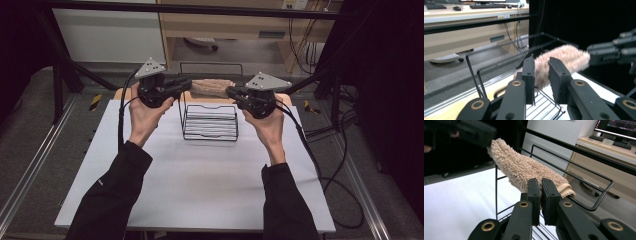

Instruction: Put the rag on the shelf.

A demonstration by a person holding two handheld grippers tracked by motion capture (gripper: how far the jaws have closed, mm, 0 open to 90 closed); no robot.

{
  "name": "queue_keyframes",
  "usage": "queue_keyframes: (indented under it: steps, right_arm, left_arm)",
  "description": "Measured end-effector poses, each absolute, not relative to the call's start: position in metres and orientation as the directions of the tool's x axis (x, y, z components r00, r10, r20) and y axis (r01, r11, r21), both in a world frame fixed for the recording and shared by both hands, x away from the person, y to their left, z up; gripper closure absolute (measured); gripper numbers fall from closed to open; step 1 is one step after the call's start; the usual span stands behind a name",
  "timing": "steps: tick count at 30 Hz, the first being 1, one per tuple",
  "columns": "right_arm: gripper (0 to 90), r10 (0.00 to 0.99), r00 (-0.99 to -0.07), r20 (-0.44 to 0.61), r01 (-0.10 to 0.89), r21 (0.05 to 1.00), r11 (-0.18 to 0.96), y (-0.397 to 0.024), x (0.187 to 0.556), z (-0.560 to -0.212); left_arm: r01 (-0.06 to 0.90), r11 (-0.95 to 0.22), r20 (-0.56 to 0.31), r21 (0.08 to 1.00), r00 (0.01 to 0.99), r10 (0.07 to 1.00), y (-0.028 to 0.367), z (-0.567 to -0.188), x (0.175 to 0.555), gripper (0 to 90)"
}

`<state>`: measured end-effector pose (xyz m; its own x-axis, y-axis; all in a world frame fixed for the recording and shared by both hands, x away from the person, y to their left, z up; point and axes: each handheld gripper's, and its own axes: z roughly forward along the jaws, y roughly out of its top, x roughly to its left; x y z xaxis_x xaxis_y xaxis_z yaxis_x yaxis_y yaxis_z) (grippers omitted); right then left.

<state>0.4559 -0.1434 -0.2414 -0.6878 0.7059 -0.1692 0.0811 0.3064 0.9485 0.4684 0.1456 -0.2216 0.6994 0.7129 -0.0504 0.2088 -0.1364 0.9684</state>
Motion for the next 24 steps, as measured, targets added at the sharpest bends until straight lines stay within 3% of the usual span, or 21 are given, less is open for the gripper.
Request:
queue_keyframes:
  steps: [5,11,24]
  right_arm:
    - [86.0,0.7,-0.693,-0.175,0.082,0.945,0.317,-0.144,0.455,-0.242]
    - [85.7,0.695,-0.698,-0.173,0.085,0.944,0.32,-0.144,0.454,-0.244]
    - [80.9,0.688,-0.707,-0.161,0.112,0.936,0.334,-0.144,0.456,-0.249]
  left_arm:
    - [0.232,-0.139,-0.063,0.963,0.693,0.718,0.141,-0.209,0.475,76.7]
    - [0.307,-0.216,-0.08,0.927,0.722,0.687,0.132,-0.218,0.48,89.0]
    - [0.311,-0.266,-0.063,0.912,0.748,0.661,0.133,-0.238,0.475,89.6]
